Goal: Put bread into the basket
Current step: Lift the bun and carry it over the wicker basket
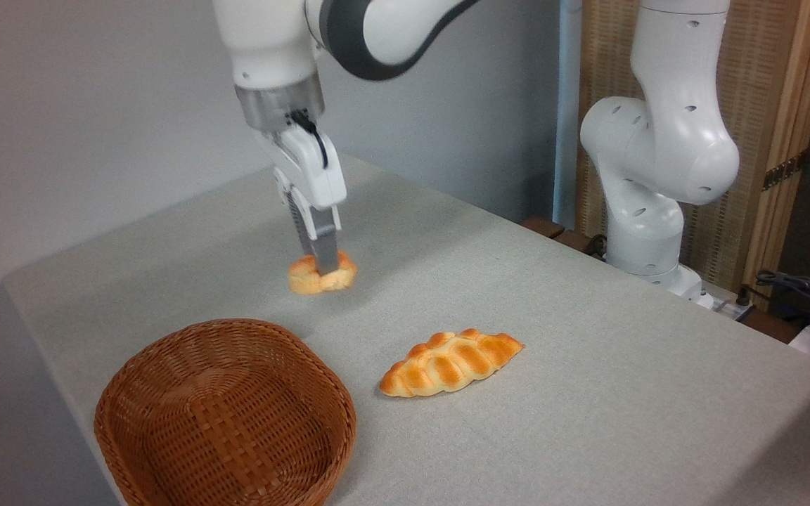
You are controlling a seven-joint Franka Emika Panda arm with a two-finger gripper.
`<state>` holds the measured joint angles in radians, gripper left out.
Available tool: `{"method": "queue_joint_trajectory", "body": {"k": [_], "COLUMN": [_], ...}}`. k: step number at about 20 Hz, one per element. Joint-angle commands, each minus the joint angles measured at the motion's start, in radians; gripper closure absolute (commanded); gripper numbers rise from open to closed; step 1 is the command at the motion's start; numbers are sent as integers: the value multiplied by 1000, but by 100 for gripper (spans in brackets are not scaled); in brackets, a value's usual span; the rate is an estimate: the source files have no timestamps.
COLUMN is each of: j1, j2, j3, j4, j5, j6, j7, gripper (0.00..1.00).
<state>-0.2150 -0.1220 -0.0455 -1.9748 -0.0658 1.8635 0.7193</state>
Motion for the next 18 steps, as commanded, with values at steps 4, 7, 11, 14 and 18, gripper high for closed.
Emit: {"method": "queue_joint_trajectory", "body": {"k": [4, 7, 11, 14, 18], "j1": [34, 40, 48, 48, 48], "j2": [129, 205, 275, 315, 347], "j3": [53, 53, 41, 26, 6], "j4": [212, 273, 291, 292, 292], "j5": [-23, -23, -12, -12, -11], "j6": [17, 91, 181, 197, 223], "j7": [22, 8, 14, 32, 40], "gripper": [71, 71, 57, 33, 14]}}
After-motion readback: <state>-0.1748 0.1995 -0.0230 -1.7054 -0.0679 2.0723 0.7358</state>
